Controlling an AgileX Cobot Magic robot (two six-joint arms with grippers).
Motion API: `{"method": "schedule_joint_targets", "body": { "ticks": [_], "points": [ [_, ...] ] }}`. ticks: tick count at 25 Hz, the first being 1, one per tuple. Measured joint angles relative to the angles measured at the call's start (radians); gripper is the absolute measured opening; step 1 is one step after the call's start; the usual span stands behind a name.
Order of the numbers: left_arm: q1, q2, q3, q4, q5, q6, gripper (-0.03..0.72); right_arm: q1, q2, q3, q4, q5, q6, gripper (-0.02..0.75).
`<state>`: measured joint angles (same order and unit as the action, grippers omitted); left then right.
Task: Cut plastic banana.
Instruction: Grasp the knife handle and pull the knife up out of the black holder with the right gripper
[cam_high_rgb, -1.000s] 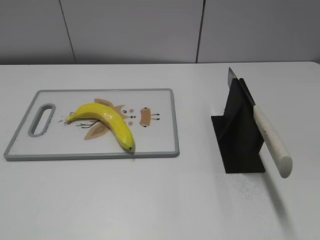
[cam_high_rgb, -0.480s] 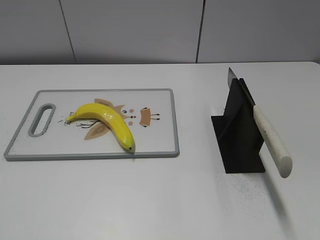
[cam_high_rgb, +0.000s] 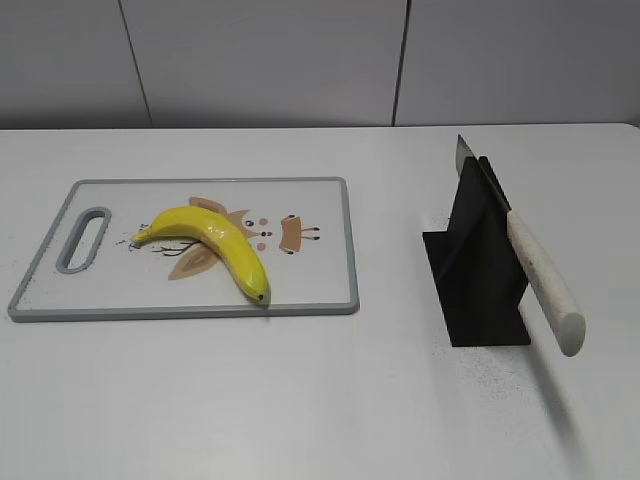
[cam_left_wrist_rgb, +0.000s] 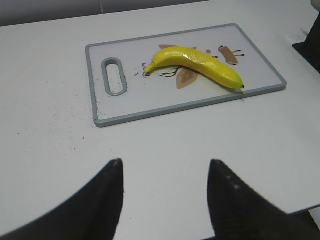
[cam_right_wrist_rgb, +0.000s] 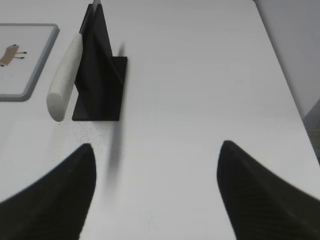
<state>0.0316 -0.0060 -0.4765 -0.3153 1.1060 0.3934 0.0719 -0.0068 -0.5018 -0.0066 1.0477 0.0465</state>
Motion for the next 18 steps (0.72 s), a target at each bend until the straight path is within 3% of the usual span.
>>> {"method": "schedule_joint_targets", "body": {
  "ticks": [18],
  "points": [
    [0.000,0.000,0.000,0.000,0.000,0.000,0.526,0.000,0.000,-0.002,-0.001,0.000,-0.025,0.571]
  ]
}}
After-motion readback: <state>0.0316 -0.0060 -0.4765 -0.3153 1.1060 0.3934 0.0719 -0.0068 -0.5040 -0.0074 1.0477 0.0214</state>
